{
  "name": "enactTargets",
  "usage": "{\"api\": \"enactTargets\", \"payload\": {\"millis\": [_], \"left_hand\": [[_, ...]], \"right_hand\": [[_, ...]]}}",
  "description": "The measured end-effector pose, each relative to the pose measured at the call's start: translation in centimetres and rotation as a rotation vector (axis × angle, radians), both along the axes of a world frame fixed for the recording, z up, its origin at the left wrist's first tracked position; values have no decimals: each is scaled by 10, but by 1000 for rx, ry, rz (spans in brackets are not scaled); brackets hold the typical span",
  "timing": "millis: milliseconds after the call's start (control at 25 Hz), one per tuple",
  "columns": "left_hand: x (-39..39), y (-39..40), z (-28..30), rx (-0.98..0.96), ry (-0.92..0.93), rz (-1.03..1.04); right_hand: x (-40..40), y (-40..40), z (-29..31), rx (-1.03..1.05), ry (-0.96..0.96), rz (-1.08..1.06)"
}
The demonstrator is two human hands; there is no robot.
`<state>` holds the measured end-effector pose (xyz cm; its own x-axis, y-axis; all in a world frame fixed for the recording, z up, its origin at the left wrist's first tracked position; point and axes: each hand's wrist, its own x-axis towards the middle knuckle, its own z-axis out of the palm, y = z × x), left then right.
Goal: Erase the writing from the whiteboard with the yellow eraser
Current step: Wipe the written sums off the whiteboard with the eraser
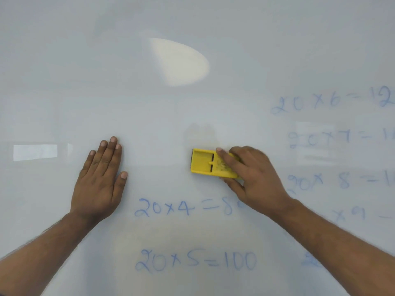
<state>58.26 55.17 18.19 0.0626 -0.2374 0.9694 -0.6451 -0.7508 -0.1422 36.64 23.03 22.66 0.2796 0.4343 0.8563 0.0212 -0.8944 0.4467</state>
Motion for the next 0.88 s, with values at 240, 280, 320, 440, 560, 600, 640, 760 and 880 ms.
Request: {"api": "enactTargets", "payload": {"millis": [240,280,320,440,560,600,640,760,880], "left_hand": [[-1,2,-5,-10,15,0],[-2,2,-6,-11,17,-2],[-1,2,-7,-12,16,-3],[0,3,-7,-13,14,0],[1,4,-10,-7,9,0],[1,4,-12,-6,9,1],[1,5,-13,-3,11,1],[2,7,-16,6,16,-7],[2,8,-22,8,12,-11]], "right_hand": [[-23,-30,-39,-219,122,-31],[-26,-35,-35,-238,126,-44],[-27,-38,-29,-223,117,-53],[-19,-29,-13,-29,37,-11],[-2,-5,-22,39,38,41],[1,0,-31,20,56,48],[2,1,-43,-5,77,52],[-7,-9,-74,-109,145,36],[-23,-28,-77,-224,175,-20]]}}
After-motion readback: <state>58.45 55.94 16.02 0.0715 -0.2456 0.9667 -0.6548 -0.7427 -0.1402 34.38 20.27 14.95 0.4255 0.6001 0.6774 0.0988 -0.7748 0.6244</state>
